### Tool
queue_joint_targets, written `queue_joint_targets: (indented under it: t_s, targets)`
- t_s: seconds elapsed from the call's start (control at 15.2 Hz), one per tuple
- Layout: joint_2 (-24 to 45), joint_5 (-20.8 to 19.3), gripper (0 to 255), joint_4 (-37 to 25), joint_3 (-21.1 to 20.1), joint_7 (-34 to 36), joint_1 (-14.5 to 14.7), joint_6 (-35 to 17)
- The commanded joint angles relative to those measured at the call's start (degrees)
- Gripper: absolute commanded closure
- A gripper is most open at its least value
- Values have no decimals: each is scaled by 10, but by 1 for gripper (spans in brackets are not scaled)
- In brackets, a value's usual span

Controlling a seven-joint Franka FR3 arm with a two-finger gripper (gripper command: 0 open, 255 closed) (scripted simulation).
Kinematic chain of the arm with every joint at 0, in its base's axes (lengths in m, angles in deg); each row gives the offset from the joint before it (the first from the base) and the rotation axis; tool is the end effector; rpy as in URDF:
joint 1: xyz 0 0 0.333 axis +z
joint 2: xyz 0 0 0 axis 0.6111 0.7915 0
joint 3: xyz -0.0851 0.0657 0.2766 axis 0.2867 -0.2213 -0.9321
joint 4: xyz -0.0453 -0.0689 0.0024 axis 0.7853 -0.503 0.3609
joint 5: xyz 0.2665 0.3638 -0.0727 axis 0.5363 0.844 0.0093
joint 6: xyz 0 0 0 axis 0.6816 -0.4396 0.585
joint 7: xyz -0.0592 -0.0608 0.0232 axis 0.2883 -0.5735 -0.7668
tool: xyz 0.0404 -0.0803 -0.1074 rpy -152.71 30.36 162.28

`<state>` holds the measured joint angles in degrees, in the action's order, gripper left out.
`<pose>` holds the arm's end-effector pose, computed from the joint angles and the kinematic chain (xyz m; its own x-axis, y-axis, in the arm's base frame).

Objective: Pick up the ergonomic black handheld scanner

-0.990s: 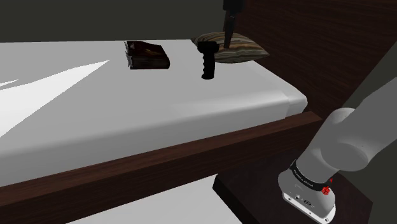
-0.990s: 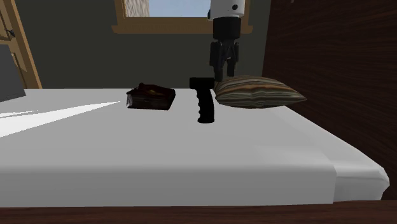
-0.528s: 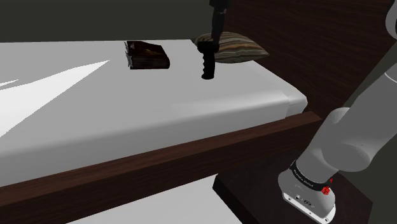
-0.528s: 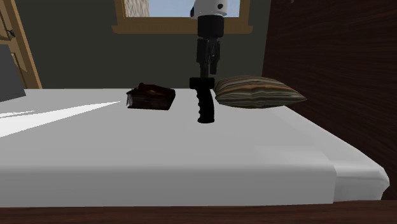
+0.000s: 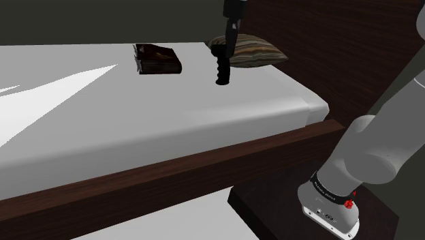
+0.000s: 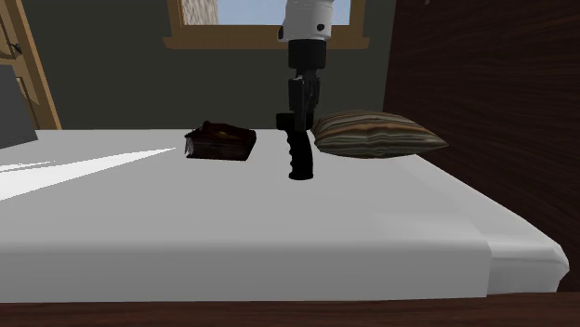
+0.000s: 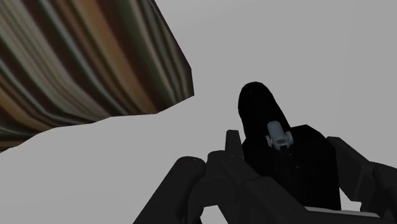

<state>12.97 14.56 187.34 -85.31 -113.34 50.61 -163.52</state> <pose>0.5676 0.1301 0.5721 0.6419 0.7664 0.0231 0.7662 -0.6423 0.0194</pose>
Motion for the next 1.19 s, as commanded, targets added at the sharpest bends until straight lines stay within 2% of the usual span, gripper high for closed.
queue_joint_targets:
  t_s: [0.0,0.46,1.12]
  targets:
    - [0,0,255,1,0,0,0,-1]
    - [0,0,255,2,0,0,0,-1]
    - [25,0,255,-106,0,0,0,82]
